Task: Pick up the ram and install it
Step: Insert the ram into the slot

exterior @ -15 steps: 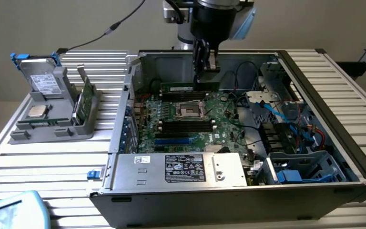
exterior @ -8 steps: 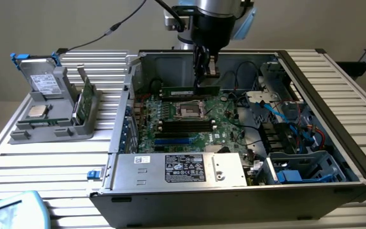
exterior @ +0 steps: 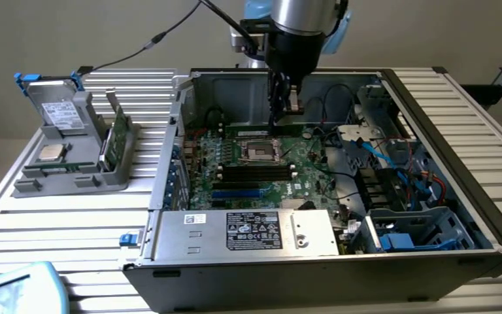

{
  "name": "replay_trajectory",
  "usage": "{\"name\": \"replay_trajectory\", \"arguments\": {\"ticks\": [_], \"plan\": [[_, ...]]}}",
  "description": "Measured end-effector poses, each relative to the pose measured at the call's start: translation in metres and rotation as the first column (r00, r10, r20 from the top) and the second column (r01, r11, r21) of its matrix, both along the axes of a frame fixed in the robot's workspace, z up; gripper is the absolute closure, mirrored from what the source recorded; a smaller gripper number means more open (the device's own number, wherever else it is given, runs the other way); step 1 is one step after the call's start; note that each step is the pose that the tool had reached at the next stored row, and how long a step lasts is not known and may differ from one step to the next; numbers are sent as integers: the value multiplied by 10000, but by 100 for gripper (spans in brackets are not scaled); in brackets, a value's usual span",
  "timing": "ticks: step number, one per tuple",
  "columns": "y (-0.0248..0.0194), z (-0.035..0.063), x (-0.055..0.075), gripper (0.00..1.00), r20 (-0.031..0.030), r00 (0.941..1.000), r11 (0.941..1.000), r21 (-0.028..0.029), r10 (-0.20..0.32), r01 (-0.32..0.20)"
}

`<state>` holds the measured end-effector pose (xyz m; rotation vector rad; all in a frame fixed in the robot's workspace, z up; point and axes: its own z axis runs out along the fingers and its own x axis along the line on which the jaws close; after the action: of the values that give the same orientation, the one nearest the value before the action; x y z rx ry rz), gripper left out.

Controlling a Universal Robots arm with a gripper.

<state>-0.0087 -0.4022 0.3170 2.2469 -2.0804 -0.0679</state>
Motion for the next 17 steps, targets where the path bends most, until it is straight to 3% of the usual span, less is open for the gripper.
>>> {"name": "replay_trajectory", "arguments": {"ticks": [8, 17], "plan": [[1, -146, 0, 86, -4, 10000, 10000, 0, -36, 36], [7, -310, -22, 86, -5, 9991, 9991, 0, -420, 420]]}}
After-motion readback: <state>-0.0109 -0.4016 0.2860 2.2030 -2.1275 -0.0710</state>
